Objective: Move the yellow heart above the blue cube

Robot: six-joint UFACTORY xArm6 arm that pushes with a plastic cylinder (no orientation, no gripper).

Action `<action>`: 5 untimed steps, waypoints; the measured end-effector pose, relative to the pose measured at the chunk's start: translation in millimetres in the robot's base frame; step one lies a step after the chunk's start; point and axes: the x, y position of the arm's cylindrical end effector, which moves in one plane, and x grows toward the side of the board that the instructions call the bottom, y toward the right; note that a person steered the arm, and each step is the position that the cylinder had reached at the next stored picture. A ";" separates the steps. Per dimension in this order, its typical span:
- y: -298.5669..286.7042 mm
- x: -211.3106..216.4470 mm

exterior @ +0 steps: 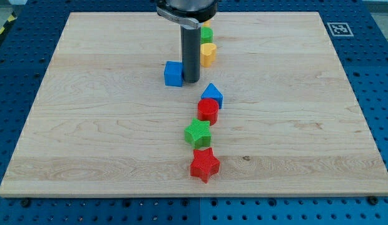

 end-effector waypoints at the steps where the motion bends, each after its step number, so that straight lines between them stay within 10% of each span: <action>1: 17.6 0.0; 5: 76.6 -56.2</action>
